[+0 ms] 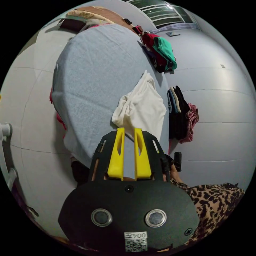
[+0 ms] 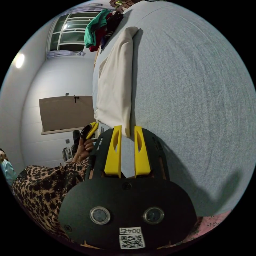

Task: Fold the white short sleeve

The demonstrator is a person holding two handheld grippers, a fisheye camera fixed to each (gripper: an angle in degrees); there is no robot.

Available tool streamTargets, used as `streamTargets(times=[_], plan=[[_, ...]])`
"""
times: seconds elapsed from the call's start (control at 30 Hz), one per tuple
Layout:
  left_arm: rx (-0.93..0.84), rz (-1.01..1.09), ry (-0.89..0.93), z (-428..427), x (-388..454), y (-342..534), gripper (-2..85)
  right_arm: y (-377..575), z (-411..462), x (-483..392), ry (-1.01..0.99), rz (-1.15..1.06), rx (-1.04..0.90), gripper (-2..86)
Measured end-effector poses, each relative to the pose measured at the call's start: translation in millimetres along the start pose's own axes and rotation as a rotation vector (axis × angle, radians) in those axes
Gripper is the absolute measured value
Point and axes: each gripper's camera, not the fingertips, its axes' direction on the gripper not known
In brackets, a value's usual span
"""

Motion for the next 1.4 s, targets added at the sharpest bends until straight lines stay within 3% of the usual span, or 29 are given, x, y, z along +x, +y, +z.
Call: streamTargets(times=[0.13, 0.3, 0.6, 0.97, 1.1, 1.2, 1.4], plan=[[0.031, 0.004, 0.007, -8.6, -2.4, -7.9, 6.8, 12.7, 10.9, -15.4, 0.059, -0.051, 0.009, 10.7], [0.036, -0.001, -0.005, -15.9, -8.5, -18.7, 7.0, 42.7, 33.6, -59.6, 0.344, -0.282, 0.081, 11.4], [0.032, -0.022, 0.016, -21.4, -18.1, -21.8, 6.9, 87.8, 92.6, -115.0, 0.588, -0.628, 0.112, 11.2], [0.070, 0.008, -0.005, -34.5, -0.6, -12.6, 3.2, 103.8, 134.7, -126.8, 0.744, -0.702, 0.063, 3.7], [0.123, 0.105, -0.068, -48.8, 25.0, 0.4, 2.8, 112.2, 125.0, -141.2, 0.749, -0.740, 0.127, 0.4], [0.090, -0.006, -0.041, -35.5, -0.5, 7.9, 2.5, 106.7, 133.0, -134.1, 0.737, -0.706, 0.071, -0.2], [0.102, 0.059, -0.128, -30.9, 10.0, 11.9, 1.9, 103.2, 129.9, -141.3, 0.694, -0.704, 0.070, -0.5]])
